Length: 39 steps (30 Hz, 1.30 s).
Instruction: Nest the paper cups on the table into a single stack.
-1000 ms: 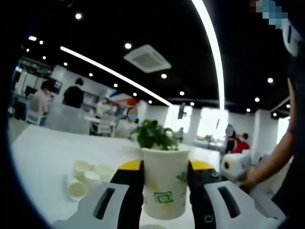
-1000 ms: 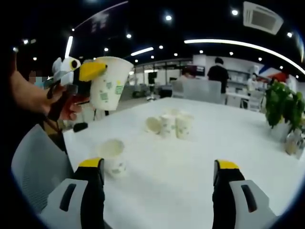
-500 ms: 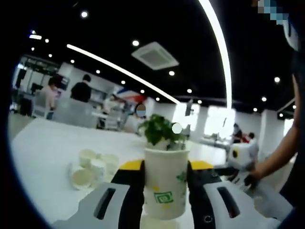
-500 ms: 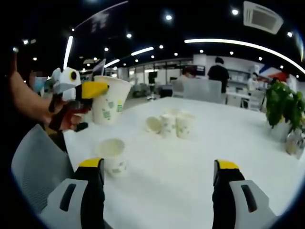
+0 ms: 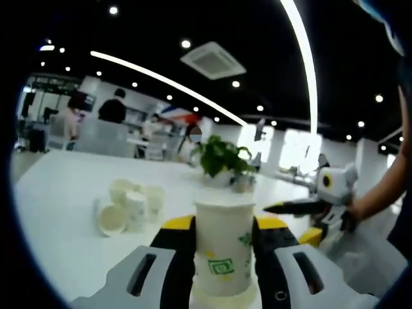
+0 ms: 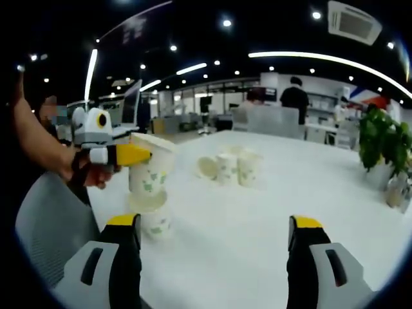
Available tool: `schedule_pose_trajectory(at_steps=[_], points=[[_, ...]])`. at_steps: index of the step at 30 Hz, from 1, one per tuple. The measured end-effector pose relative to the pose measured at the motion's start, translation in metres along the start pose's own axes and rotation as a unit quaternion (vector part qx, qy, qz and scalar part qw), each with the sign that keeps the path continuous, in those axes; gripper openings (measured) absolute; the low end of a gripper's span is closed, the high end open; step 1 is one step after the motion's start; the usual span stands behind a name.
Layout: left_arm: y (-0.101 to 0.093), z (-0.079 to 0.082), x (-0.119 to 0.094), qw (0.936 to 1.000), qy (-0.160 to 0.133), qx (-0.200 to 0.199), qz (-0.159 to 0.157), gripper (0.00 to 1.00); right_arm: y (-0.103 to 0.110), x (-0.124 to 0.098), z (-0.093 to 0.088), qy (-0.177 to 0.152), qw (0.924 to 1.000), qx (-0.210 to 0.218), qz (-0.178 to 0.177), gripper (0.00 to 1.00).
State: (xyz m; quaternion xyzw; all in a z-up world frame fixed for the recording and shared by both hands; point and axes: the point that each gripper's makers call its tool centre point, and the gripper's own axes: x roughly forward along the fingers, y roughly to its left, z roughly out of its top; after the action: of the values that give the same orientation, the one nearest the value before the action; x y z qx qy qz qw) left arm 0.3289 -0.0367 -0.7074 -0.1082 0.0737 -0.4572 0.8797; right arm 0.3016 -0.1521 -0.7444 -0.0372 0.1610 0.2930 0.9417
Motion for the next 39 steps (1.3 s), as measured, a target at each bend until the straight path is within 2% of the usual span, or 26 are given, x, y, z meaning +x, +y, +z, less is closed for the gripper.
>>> schedule_pose_trajectory(at_steps=[13,18,21,23,31,33,39], points=[[0.001,-0.031,-0.001,0.9987,0.05,0.015,0.0,0.34,-0.003,0.001,0.002,-0.001,1.0,0.003,-0.003,0.93],[0.0,-0.034,-0.003,0.9982,0.057,0.017,0.003,0.37,-0.003,0.001,0.002,-0.001,1.0,0.004,-0.002,0.93],[-0.001,-0.056,-0.007,0.9931,0.11,0.04,0.002,0.38,-0.003,0.001,0.002,-0.001,1.0,0.003,-0.002,0.93],[-0.003,-0.062,-0.008,0.9916,0.118,0.053,0.0,0.38,-0.003,0.001,0.002,-0.001,1.0,0.002,-0.002,0.93],[-0.006,-0.06,-0.008,0.9907,0.123,0.058,0.0,0.42,-0.004,0.001,0.003,-0.002,1.0,0.002,-0.003,0.93],[-0.004,-0.062,-0.01,0.9896,0.132,0.058,0.003,0.44,-0.004,0.001,0.003,-0.003,1.0,0.002,-0.004,0.93],[0.001,-0.053,-0.014,0.9908,0.125,0.05,0.011,0.62,-0.004,0.001,0.003,-0.003,1.0,0.002,-0.003,0.93]])
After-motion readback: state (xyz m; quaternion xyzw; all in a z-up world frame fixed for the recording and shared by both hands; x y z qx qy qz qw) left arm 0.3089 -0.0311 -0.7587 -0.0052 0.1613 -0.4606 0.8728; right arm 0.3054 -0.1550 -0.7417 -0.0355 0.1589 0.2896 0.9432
